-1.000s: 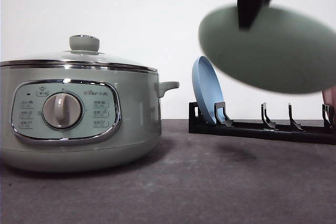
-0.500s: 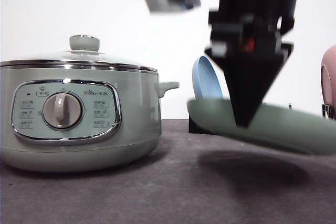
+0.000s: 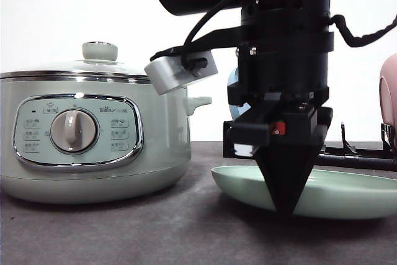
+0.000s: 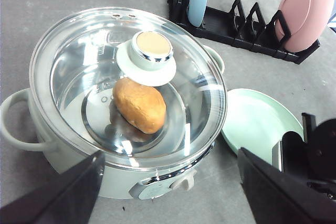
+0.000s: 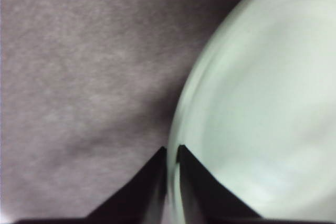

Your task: Transfer potato from steamer to green plate

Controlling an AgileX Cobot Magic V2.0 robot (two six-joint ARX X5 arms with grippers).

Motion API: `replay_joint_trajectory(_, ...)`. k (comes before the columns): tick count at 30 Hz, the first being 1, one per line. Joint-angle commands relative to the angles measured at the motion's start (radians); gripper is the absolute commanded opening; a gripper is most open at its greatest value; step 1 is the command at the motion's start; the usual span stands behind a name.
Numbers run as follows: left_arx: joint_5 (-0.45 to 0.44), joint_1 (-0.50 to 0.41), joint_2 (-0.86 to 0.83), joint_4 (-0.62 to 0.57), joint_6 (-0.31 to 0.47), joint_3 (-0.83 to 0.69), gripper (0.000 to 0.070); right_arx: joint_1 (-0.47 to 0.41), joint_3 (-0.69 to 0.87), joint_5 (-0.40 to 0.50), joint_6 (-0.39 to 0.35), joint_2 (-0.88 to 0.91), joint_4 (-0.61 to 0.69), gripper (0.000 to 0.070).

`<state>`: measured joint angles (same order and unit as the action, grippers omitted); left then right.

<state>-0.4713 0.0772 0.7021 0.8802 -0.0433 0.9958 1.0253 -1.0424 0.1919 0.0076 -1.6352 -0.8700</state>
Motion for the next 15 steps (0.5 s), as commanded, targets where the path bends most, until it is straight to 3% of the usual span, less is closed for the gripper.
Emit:
replay_joint_trajectory(1,-0.003,0.003,0.005,-0.011,0.006,0.025,0.0515,0.014,-0.008,-0.013,0.02,-0.02,0.003,0.0192)
replay_joint_trajectory(4,-0.003,0.003,0.005,-0.011,0.006,0.025,0.0515,0.014,-0.008,-0.012,0.031,-0.02,0.003,0.0289)
replay_joint_trajectory(15,-0.003,0.003,0.005,-0.011,0.006,0.025,0.0515,0.012,-0.058,-0.009,0.016,0.052,-0.031,0.0289)
